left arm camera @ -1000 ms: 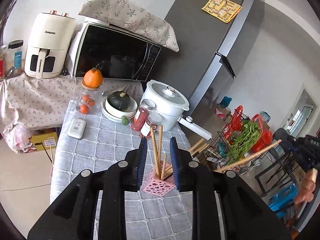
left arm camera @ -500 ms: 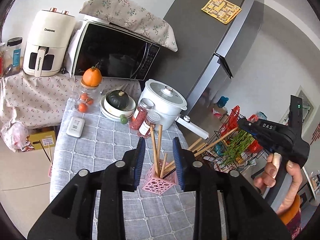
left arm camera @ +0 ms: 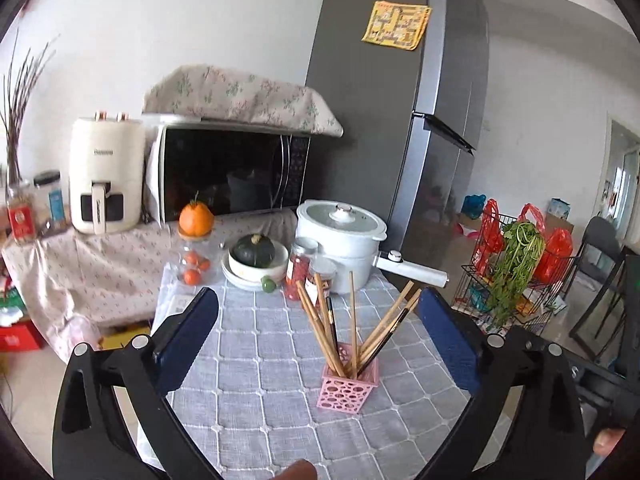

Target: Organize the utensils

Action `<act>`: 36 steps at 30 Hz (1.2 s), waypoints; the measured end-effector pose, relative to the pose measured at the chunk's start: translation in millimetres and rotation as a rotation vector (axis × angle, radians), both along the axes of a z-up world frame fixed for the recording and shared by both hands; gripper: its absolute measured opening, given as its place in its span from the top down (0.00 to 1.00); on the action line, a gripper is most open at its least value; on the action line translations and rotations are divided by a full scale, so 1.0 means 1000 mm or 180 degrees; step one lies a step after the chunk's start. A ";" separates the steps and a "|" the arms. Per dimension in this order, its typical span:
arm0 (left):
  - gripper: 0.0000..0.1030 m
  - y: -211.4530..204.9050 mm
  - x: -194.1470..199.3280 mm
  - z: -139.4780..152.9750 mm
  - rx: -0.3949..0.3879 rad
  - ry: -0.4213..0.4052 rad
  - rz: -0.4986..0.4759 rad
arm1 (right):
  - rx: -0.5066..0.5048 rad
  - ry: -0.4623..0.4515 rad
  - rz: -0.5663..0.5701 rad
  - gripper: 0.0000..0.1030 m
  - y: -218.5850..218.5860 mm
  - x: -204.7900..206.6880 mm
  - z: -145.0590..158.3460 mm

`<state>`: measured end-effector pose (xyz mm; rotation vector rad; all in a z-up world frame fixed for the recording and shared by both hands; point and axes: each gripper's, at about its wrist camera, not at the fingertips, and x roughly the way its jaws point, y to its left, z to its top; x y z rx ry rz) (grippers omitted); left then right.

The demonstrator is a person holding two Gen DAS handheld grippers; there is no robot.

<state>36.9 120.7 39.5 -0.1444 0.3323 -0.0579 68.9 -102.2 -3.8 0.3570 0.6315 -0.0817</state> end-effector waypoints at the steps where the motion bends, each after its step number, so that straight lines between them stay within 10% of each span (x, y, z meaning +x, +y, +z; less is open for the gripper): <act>1: 0.07 -0.010 -0.002 -0.001 0.0114 -0.0045 0.0053 | 0.0025 -0.0023 -0.0042 0.07 -0.004 -0.004 -0.002; 6: 0.07 -0.045 -0.003 -0.010 0.0458 0.0084 0.0387 | -0.0103 -0.0232 -0.0321 0.07 -0.016 -0.024 -0.001; 15: 0.07 -0.082 -0.015 -0.020 0.0672 0.0213 0.0077 | -0.0409 0.0063 -0.0407 0.07 -0.037 -0.040 -0.006; 36: 0.07 -0.110 -0.020 -0.020 0.0641 0.0267 -0.0077 | -0.0576 0.0008 -0.0614 0.07 -0.053 -0.062 -0.001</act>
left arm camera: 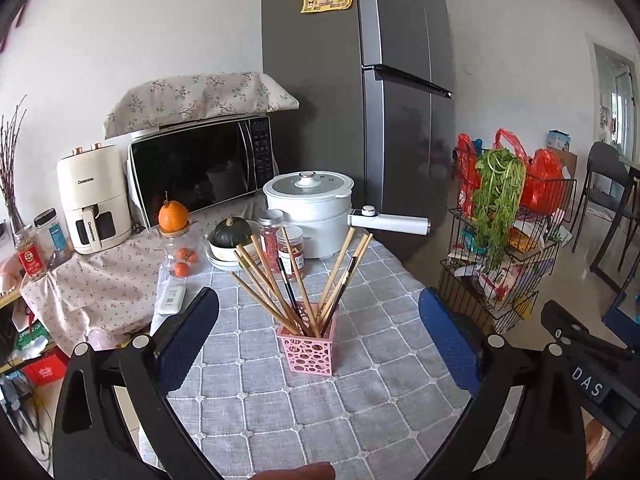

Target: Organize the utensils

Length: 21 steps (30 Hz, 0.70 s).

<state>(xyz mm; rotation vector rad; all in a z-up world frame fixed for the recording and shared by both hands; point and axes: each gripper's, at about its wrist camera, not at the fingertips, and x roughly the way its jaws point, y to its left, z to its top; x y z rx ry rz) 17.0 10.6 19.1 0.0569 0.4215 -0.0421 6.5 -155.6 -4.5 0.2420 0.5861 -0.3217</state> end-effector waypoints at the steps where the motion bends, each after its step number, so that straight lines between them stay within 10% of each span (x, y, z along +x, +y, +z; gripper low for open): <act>1: 0.07 0.000 0.000 0.000 -0.0005 -0.0002 0.0005 | 0.0000 -0.0003 0.0007 0.07 0.000 0.000 0.000; 21: 0.07 -0.001 0.004 -0.005 0.0011 0.0039 0.0008 | 0.0045 0.0009 0.0053 0.07 0.003 0.005 -0.001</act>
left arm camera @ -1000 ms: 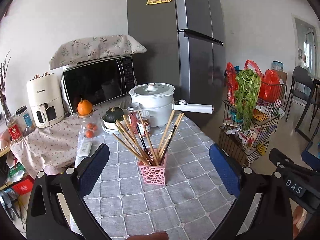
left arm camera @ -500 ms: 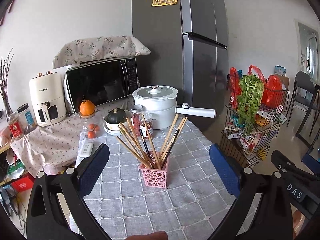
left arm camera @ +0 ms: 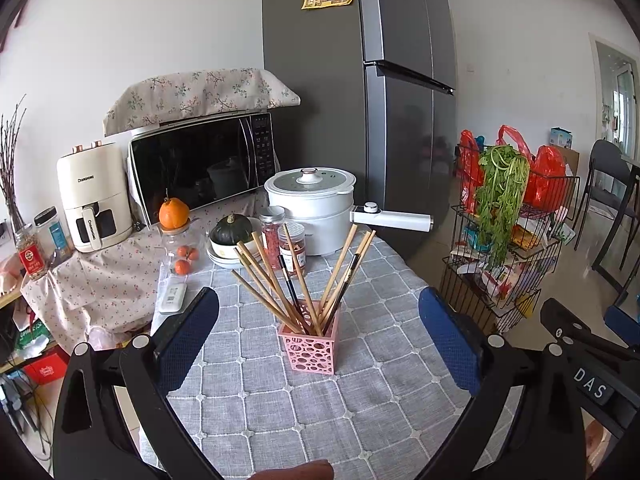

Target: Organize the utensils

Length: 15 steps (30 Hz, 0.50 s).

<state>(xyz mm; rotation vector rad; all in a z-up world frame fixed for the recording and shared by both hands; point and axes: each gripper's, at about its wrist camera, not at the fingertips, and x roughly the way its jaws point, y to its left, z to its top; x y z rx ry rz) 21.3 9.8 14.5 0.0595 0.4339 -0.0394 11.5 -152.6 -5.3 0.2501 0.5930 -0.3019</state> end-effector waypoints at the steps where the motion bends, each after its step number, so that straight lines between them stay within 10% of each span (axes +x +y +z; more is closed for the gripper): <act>1: 0.07 0.000 0.000 0.000 -0.0006 -0.0005 0.0004 | 0.0002 0.0002 -0.0002 0.07 0.000 0.000 0.000; 15: 0.07 0.002 0.001 -0.001 0.0001 0.0014 0.0018 | 0.0030 0.0034 0.0011 0.07 0.002 0.003 -0.002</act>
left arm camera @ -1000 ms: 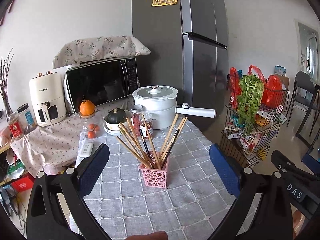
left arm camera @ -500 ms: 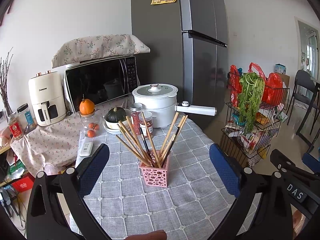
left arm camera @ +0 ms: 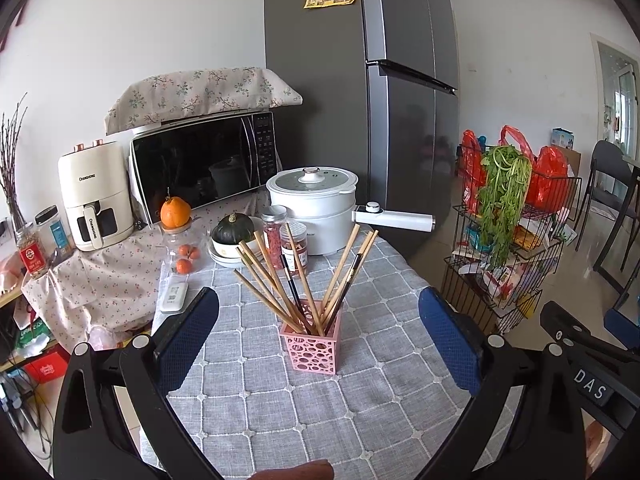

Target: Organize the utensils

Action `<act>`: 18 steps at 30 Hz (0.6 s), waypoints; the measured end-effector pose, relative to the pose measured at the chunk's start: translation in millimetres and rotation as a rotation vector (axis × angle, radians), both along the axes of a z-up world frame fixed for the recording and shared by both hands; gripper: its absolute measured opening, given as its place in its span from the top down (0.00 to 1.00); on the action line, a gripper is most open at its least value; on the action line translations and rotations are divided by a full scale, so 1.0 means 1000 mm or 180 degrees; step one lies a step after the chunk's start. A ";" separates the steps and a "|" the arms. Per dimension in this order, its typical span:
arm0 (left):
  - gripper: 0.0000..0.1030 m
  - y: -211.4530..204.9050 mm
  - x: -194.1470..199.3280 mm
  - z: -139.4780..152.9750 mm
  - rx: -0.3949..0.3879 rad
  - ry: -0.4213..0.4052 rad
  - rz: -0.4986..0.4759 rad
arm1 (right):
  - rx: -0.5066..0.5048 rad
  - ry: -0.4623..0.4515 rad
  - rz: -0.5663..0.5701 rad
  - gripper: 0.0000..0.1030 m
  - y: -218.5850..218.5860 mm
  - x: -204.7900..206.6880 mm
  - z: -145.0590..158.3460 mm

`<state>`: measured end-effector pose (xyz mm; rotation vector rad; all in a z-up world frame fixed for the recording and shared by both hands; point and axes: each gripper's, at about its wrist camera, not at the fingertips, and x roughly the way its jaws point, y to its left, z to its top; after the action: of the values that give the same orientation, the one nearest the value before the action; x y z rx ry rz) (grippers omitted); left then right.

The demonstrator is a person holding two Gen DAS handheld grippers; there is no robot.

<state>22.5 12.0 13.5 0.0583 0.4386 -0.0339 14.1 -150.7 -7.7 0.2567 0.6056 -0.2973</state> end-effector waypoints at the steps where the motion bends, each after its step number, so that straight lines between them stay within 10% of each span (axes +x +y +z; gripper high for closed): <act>1: 0.07 0.000 0.000 0.000 -0.0001 0.0001 -0.0003 | 0.0010 0.0004 0.0000 0.07 0.000 0.000 0.000; 18: 0.07 0.000 0.000 0.000 0.0013 0.0011 0.0006 | 0.0044 0.0051 0.0007 0.07 0.001 0.002 -0.002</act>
<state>22.6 12.3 13.1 0.0618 0.4423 -0.0313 16.1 -150.2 -10.1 0.2670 0.6240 -0.2933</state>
